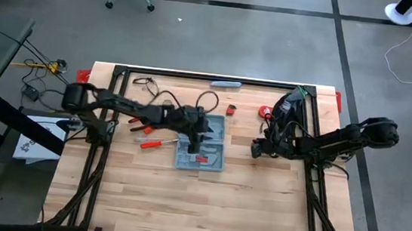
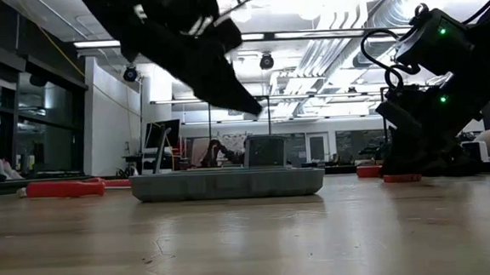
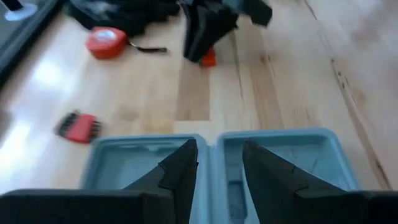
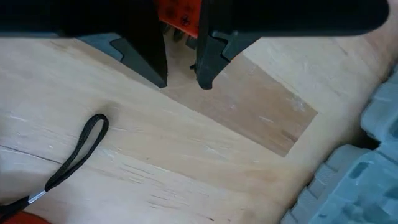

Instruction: Prefit tool cases

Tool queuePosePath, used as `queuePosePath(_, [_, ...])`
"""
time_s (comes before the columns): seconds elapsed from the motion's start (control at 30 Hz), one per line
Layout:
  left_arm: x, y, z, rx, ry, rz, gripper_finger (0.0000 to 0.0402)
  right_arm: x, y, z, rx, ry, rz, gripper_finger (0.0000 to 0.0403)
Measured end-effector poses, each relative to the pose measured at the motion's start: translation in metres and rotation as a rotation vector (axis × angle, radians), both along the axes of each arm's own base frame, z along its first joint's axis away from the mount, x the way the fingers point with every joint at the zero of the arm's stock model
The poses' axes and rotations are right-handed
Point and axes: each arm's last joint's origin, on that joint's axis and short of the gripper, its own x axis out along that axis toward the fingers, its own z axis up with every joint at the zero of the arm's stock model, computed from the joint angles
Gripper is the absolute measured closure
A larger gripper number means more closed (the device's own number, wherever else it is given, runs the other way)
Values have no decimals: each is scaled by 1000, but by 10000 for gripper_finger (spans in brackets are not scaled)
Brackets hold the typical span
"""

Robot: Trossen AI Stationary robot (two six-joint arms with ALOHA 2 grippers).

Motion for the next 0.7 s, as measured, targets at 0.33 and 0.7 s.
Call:
queuePosePath(0.33, [42,-14,-35,-19,-38,-39,279,18,11,-5,-82,-105,45,324])
queuePosePath(0.7, [55,-16,-24,5,-78,-57,279,2,4,30,-58,97,66,324])
